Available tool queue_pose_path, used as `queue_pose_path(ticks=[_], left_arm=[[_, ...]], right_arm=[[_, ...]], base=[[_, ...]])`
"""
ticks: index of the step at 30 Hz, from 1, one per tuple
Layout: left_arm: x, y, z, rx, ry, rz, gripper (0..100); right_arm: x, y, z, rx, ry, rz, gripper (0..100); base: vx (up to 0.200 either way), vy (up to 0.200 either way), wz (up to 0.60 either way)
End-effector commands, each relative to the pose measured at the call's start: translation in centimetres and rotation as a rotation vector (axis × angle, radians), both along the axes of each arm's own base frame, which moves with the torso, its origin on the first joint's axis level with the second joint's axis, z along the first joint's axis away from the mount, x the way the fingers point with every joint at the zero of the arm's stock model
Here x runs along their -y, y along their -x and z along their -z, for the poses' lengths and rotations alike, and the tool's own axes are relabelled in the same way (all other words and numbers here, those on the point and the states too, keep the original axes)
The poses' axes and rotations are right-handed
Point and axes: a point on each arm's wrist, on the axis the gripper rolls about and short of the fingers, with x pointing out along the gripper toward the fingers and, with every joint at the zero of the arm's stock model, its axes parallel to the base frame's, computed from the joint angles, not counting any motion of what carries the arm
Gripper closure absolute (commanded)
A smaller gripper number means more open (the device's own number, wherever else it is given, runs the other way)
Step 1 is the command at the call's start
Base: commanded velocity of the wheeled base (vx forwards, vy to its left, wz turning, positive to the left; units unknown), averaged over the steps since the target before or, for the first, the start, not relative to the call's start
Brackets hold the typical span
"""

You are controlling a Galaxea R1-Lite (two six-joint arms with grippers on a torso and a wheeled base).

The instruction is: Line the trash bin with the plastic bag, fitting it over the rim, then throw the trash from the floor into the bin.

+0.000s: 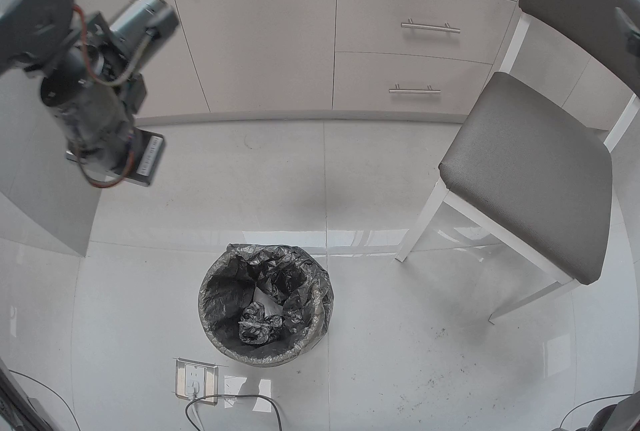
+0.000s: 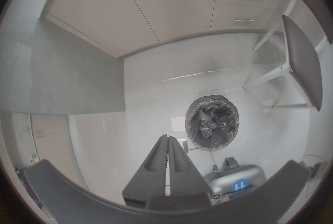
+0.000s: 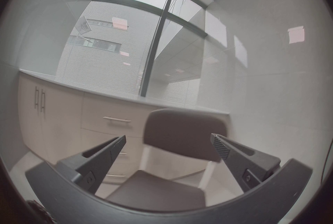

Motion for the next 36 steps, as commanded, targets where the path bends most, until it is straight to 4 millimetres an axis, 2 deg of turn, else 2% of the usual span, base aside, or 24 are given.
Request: queue_pose_path(ticks=[1,3,4,5,6,7,9,10,12,15,16,18,20,21,22,23,25,29,31,32,33,34,35,36], left_arm=[[-10.4,19.2,-8.2,0.184,-0.174,0.017,100],[-11.8,22.9,-8.2,0.199,-0.173,-0.038,100],[-11.8,22.9,-8.2,0.199,-0.173,-0.038,100],[-12.7,26.5,-8.4,0.292,-0.149,-0.074,100],[-12.7,26.9,-8.4,0.303,-0.146,-0.075,100],[-13.8,31.7,-8.0,0.428,-0.126,-0.084,100],[-14.4,35.8,-7.2,0.527,-0.109,-0.113,100],[-14.5,39.0,-6.3,0.608,-0.099,-0.155,100],[-14.5,43.2,-4.6,0.729,-0.068,-0.182,100],[-14.5,50.6,-0.7,1.018,-0.003,-0.195,100],[-14.2,51.1,0.9,1.034,-0.004,-0.193,100],[-13.1,49.9,4.7,1.015,-0.012,-0.184,100],[-11.9,48.3,7.5,1.044,-0.023,-0.198,100],[-11.7,48.1,7.8,1.056,-0.024,-0.2,100],[-11.6,45.5,9.2,1.038,-0.021,-0.218,100],[-11.9,44.2,9.8,1.026,-0.013,-0.202,100],[-12.3,43.1,10.5,1.057,0.01,-0.173,100],[-12.3,36.4,13.4,1.059,0.089,-0.205,100],[-12.2,33.7,15.6,1.037,0.089,-0.202,100],[-12.2,31.6,17.9,1.017,0.078,-0.177,100],[-12.1,30.6,19.1,1.021,0.074,-0.153,100],[-12.1,30.4,19.4,1.022,0.072,-0.149,100],[-12.1,29.2,21.2,1.032,0.06,-0.103,100],[-12.0,28.8,21.9,1.049,0.042,-0.061,100]], right_arm=[[8.5,18.8,1.1,0.184,0.103,0.289,0],[9.0,21.6,2.7,0.156,0.121,0.303,0],[9.0,21.6,2.7,0.156,0.121,0.303,0],[9.3,23.9,4.5,0.127,0.127,0.311,0],[9.3,24.1,4.7,0.126,0.128,0.314,0],[9.2,26.0,6.2,0.095,0.139,0.349,0],[8.9,27.5,7.5,0.071,0.149,0.383,0],[8.6,28.0,8.2,0.058,0.152,0.392,0],[8.6,28.0,8.1,0.093,0.127,0.382,0],[8.7,28.6,7.6,0.156,0.105,0.392,0],[8.7,28.5,7.7,0.151,0.105,0.393,0],[8.6,27.7,8.2,0.128,0.109,0.393,0],[8.6,27.3,8.6,0.109,0.105,0.408,0],[8.6,27.2,8.6,0.104,0.105,0.41,0],[8.5,26.3,9.3,0.06,0.104,0.424,0],[8.5,25.6,9.9,0.034,0.109,0.419,0],[8.4,24.6,10.8,0.016,0.113,0.408,0],[8.1,22.0,13.6,0.031,0.118,0.355,0],[7.9,20.8,15.3,0.04,0.121,0.308,0],[7.8,19.9,16.9,0.037,0.124,0.28,0],[7.7,19.3,18.1,0.022,0.125,0.275,0],[7.7,19.2,18.2,0.019,0.126,0.275,0],[7.7,18.7,19.4,-0.001,0.118,0.263,0],[7.7,18.4,19.7,-0.021,0.098,0.239,0]], base=[[0.0,0.0,0.0],[0.0,0.0,0.0],[0.0,0.0,0.0],[0.0,0.0,0.0],[0.0,0.0,0.0],[0.0,0.0,0.0],[0.0,0.0,0.0],[0.0,0.0,0.0],[0.0,0.0,0.0],[0.0,0.0,0.0],[0.0,0.0,0.0],[0.0,0.0,0.0],[0.0,0.0,0.0],[0.0,0.0,0.0],[0.0,0.0,0.0],[0.0,0.0,0.0],[0.0,0.0,0.0],[0.0,0.0,0.0],[0.0,0.0,0.0],[0.0,0.0,0.0],[0.0,0.0,0.0],[0.0,0.0,0.0],[0.0,0.0,0.0],[0.0,0.0,0.0]])
